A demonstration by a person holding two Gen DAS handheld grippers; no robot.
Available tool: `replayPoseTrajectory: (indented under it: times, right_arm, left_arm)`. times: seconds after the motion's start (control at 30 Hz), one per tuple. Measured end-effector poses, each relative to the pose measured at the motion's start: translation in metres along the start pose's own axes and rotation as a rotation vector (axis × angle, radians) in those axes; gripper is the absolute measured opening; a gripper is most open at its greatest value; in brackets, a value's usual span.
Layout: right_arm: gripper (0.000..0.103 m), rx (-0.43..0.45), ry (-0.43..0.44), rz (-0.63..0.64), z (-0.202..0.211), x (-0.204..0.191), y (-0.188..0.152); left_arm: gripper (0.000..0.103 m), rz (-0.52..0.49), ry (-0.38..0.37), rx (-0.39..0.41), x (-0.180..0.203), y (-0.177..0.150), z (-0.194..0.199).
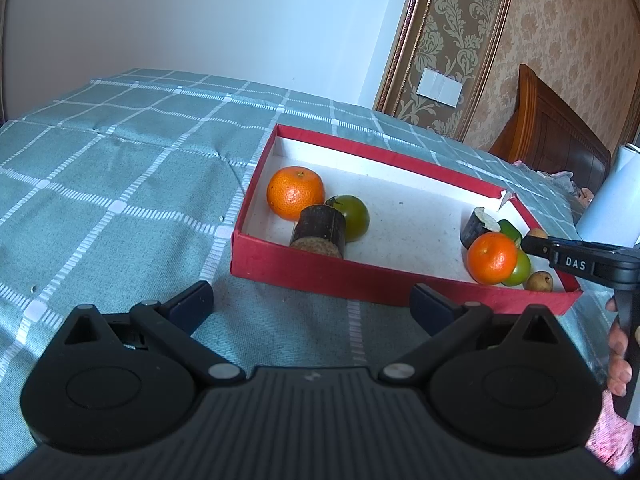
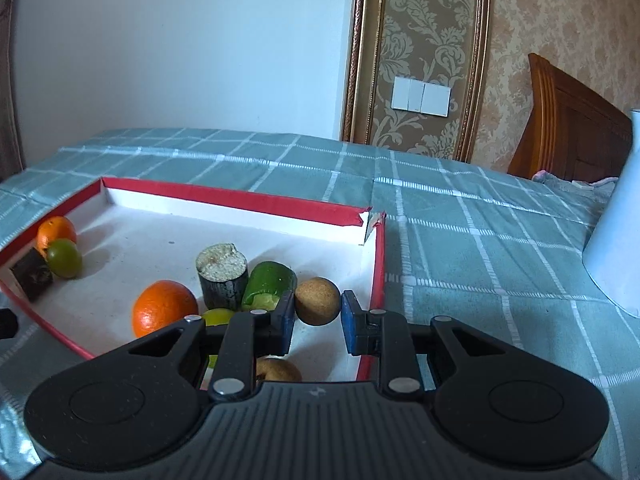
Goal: Organize fruits
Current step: 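Carry the brown round fruit with the right tool into the tray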
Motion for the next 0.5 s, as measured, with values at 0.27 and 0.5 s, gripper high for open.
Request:
replayPoseTrajectory:
  times: [0.27, 0.5]
  right_arm:
    - [0.024, -0.003, -0.02, -0.017, -0.0054, 0.0075, 0.0]
    - [0.024, -0.001, -0.01, -0.022, -0.0034, 0.0091, 0.0009]
  left_arm:
    - [0.103, -0.002, 0.002, -0.001, 0.0007, 0.0002, 0.0]
    - [0.103, -0.001, 0.001, 0.0, 0.0004, 0.0001, 0.0001]
Point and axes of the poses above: each gripper's, at about its wrist camera, not at the fingertips, and z roughly against the way its jaws point, x to its right, y to its top, the point moved 1 cm from there along -z, roughly the way its jaws point, and after that the axes turned 7 degrees about -z, right-handed, at the moved point
